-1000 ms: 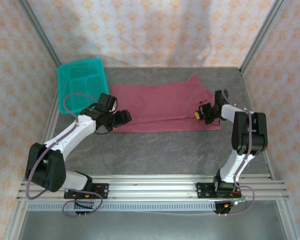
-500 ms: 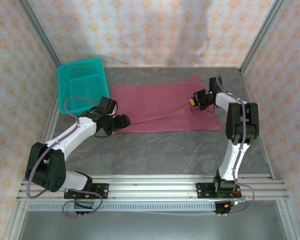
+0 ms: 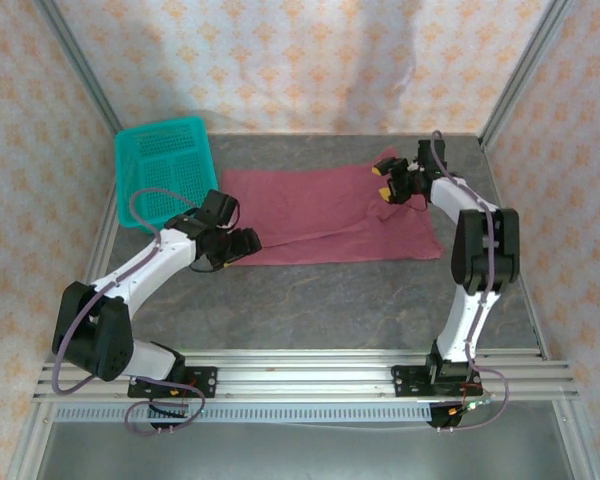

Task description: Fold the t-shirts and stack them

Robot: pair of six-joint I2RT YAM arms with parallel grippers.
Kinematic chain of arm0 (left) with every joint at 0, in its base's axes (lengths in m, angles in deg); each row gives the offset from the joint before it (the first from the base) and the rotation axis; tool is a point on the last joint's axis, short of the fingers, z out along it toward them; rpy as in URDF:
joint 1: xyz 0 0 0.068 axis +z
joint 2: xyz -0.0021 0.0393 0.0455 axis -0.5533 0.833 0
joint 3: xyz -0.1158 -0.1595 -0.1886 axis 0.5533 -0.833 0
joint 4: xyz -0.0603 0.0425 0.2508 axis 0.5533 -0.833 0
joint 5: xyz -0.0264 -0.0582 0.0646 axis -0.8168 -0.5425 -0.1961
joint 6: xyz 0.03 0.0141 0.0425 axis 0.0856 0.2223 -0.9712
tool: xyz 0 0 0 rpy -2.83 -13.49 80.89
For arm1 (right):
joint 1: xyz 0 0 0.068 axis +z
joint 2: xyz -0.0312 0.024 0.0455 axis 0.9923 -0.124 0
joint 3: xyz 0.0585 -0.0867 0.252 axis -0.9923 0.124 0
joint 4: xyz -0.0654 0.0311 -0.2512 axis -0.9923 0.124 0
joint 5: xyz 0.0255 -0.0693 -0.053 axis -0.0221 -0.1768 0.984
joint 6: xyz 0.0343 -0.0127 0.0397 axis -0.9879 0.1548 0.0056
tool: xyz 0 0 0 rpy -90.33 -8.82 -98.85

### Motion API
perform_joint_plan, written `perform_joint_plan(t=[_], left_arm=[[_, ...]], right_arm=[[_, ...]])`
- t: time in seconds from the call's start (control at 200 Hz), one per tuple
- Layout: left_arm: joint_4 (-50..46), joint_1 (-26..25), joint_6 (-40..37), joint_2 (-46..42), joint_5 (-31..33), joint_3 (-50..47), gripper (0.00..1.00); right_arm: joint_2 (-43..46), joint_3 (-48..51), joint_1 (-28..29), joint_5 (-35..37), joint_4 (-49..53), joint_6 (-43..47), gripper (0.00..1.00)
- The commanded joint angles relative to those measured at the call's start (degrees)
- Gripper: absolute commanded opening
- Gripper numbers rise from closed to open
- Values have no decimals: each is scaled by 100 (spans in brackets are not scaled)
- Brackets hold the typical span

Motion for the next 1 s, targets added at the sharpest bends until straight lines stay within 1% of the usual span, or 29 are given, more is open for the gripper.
perform_joint_plan(t=[0.0,0.075,0.155,0.235,0.315,0.48,0.671,0.996], left_arm=[[-285,-83,110,196,266,182,73],[-229,-135,98,287,289,250,73],[-223,-192,67,417,297,347,73],[-258,-211,10,495,310,443,72],[-284,-225,-42,481,341,487,72],[-396,-229,-148,321,407,449,72],[-443,-229,-133,99,473,243,72],[-492,-230,-113,20,546,146,71]], right_arm=[[784,186,-13,608,1099,869,64],[746,154,-8,769,1535,1159,63],[510,-73,41,921,1885,1410,58],[227,-377,151,1226,2151,1652,56],[-181,-852,281,1433,2535,1898,53],[-975,-1874,553,2112,3396,2374,47],[-1488,-2518,757,2690,3795,2599,42],[-2134,-3287,1080,3345,4245,2937,39]])
